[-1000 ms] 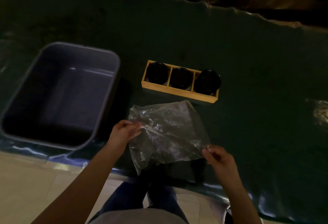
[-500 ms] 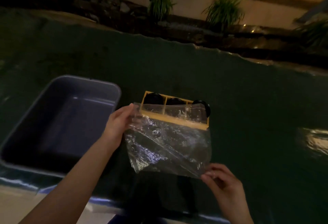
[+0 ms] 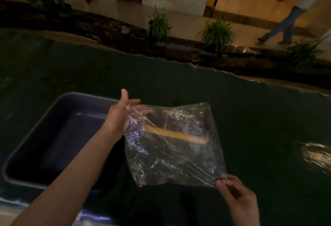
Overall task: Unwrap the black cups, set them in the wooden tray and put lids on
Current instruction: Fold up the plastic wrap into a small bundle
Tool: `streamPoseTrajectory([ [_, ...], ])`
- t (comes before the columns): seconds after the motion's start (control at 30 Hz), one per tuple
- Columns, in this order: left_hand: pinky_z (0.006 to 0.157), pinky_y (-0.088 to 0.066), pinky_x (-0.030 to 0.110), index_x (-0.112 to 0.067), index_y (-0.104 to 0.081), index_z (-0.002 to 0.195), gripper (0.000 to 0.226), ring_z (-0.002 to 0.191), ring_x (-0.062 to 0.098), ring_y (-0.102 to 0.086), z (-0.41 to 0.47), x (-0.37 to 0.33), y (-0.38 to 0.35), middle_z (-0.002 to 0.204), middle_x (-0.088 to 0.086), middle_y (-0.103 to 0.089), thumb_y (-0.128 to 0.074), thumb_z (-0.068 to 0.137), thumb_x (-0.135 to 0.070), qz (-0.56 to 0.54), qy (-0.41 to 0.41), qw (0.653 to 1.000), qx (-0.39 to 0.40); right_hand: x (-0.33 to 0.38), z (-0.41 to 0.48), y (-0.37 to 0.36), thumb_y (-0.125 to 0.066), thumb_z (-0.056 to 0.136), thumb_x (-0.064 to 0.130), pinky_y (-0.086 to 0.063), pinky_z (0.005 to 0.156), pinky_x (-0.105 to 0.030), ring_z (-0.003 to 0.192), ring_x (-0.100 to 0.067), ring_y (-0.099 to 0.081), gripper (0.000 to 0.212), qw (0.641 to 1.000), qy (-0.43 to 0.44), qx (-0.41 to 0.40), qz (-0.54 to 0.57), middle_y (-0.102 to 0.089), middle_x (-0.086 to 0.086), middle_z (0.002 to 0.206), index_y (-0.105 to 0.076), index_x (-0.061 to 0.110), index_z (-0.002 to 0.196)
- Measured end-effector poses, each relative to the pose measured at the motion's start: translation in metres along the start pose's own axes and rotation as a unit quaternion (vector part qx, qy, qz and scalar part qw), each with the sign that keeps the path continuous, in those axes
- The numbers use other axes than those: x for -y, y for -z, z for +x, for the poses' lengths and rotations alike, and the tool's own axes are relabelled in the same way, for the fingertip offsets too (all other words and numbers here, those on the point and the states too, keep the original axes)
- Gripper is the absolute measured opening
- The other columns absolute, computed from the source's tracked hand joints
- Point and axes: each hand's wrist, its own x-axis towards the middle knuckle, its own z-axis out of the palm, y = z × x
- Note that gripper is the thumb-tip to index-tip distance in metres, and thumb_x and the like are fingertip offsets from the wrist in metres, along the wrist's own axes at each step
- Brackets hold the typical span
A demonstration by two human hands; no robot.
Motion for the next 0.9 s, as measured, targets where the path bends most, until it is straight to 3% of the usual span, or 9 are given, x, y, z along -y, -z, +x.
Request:
streamPoseTrajectory([
  [0.1, 0.102, -0.046, 0.058, 0.001, -0.054, 0.134, 0.118, 0.123, 0.042, -0.063, -0.01, 0.005, 0.004, 0.13, 0.029, -0.066, -0.045, 0.066, -0.094, -0.126, 0.038, 0.987, 0.097, 0.005, 0.001, -0.006, -0.074, 0.077, -0.019, -0.054, 0.074, -0.006, 0.079, 0.0, -0.074, 0.025, 1.0, 0.003, -0.031, 0.001, -0.079, 0.009, 0.087, -0.078, 0.005, 0.073],
  [0.2, 0.107, -0.043, 0.061, 0.004, -0.05, 0.139, 0.122, 0.128, 0.046, -0.058, -0.018, 0.018, 0.015, 0.136, 0.031, -0.06, -0.054, 0.064, -0.093, -0.234, 0.027, 0.964, 0.124, 0.01, 0.001, -0.012, -0.076, 0.08, -0.01, -0.055, 0.076, -0.007, 0.08, 0.0, -0.074, 0.02, 0.999, -0.009, -0.05, 0.006, -0.079, 0.009, 0.089, -0.079, 0.009, 0.077],
  [0.27, 0.102, -0.048, 0.057, -0.001, -0.055, 0.136, 0.108, 0.123, 0.041, -0.063, -0.023, 0.024, 0.017, 0.132, 0.027, -0.064, -0.062, 0.068, -0.085, -0.174, 0.002, 0.977, 0.122, 0.014, 0.0, -0.015, -0.076, 0.082, -0.004, -0.058, 0.078, -0.017, 0.084, -0.002, -0.074, 0.016, 0.999, -0.014, -0.053, -0.002, -0.077, 0.011, 0.093, -0.079, 0.011, 0.078],
  [0.43, 0.077, -0.064, 0.04, -0.013, -0.076, 0.102, 0.021, 0.095, 0.034, -0.074, -0.026, 0.02, 0.007, 0.111, 0.022, -0.074, -0.066, 0.094, -0.03, 0.019, -0.098, 0.995, 0.013, 0.021, -0.004, -0.02, -0.077, 0.08, -0.006, -0.061, 0.079, -0.025, 0.086, -0.001, -0.073, 0.02, 0.999, 0.004, -0.021, -0.044, -0.076, 0.014, 0.097, -0.077, 0.014, 0.08],
  [0.6, 0.082, -0.058, 0.055, -0.019, -0.073, 0.093, 0.021, 0.081, 0.034, -0.069, -0.024, 0.006, -0.005, 0.095, 0.023, -0.073, -0.055, 0.103, -0.017, 0.073, -0.159, 0.983, -0.051, 0.03, -0.005, -0.024, -0.078, 0.08, -0.003, -0.056, 0.084, -0.032, 0.094, -0.011, -0.074, 0.021, 0.998, -0.019, 0.025, -0.054, -0.077, 0.004, 0.098, -0.079, 0.017, 0.08],
  [0.67, 0.086, -0.052, 0.067, -0.014, -0.069, 0.097, 0.019, 0.084, 0.037, -0.063, -0.023, 0.0, -0.006, 0.099, 0.031, -0.067, -0.051, 0.104, -0.018, 0.073, -0.161, 0.983, -0.046, 0.042, -0.002, -0.023, -0.078, 0.082, 0.018, -0.054, 0.085, -0.029, 0.101, -0.015, -0.073, 0.015, 0.998, -0.054, 0.04, -0.008, -0.077, 0.008, 0.104, -0.078, 0.023, 0.096],
  [0.77, 0.086, -0.052, 0.062, -0.012, -0.066, 0.099, 0.018, 0.085, 0.037, -0.061, -0.023, -0.007, -0.006, 0.094, 0.02, -0.067, -0.05, 0.105, -0.017, 0.076, -0.165, 0.983, -0.02, 0.059, 0.02, -0.013, -0.079, 0.064, 0.073, -0.051, 0.103, -0.042, 0.123, -0.011, -0.063, 0.083, 0.992, -0.101, 0.053, 0.057, -0.062, 0.022, 0.137, -0.057, 0.041, 0.137],
  [0.83, 0.084, -0.056, 0.051, -0.015, -0.067, 0.097, 0.019, 0.084, 0.033, -0.067, -0.023, -0.011, -0.008, 0.09, 0.011, -0.072, -0.049, 0.105, -0.014, 0.068, -0.167, 0.984, -0.008, 0.075, 0.043, -0.01, -0.08, 0.05, 0.083, -0.036, 0.118, -0.056, 0.139, -0.018, -0.048, 0.114, 0.982, -0.134, 0.093, 0.1, -0.042, 0.017, 0.155, -0.036, 0.053, 0.15],
  [0.9, 0.082, -0.057, 0.047, -0.017, -0.066, 0.096, 0.02, 0.084, 0.029, -0.069, -0.024, -0.015, -0.011, 0.09, 0.008, -0.073, -0.049, 0.105, -0.013, 0.069, -0.17, 0.983, 0.003, 0.089, 0.065, -0.012, -0.085, 0.053, 0.077, -0.032, 0.12, -0.059, 0.142, -0.024, -0.048, 0.118, 0.965, -0.145, 0.147, 0.165, -0.04, 0.01, 0.162, -0.027, 0.056, 0.154],
])
